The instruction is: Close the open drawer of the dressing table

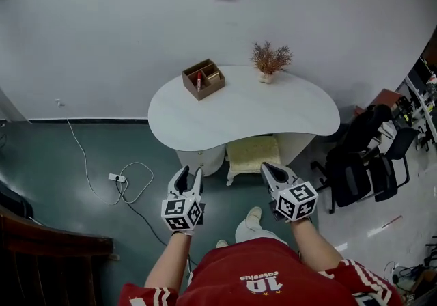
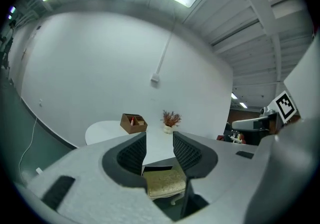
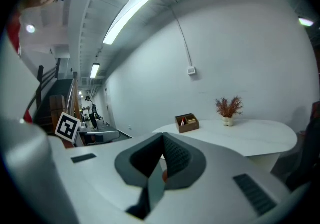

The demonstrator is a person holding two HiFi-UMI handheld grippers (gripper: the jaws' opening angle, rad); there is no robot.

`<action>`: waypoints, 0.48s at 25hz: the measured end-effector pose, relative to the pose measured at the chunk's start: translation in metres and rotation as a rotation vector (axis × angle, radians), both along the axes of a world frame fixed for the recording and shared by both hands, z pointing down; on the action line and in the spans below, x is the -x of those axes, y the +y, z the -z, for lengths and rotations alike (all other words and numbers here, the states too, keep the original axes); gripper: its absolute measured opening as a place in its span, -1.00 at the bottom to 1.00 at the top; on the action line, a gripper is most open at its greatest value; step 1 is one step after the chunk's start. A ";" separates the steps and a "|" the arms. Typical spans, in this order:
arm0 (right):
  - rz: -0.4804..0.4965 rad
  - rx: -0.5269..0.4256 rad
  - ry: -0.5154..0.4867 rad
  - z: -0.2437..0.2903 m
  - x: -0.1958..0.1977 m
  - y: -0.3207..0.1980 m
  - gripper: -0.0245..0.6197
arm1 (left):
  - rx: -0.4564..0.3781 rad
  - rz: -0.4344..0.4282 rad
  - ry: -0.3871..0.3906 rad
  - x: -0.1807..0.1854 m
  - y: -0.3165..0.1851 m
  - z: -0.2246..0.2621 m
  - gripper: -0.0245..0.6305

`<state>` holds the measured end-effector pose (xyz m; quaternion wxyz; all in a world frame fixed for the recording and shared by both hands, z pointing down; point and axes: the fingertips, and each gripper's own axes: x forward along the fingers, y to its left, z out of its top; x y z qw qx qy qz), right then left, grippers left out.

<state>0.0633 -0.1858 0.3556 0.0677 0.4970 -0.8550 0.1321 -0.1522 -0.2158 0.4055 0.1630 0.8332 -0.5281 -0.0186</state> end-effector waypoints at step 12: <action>-0.047 -0.103 -0.040 0.086 -0.063 0.034 -0.91 | -0.188 -0.153 -0.139 -0.043 0.046 0.117 -0.49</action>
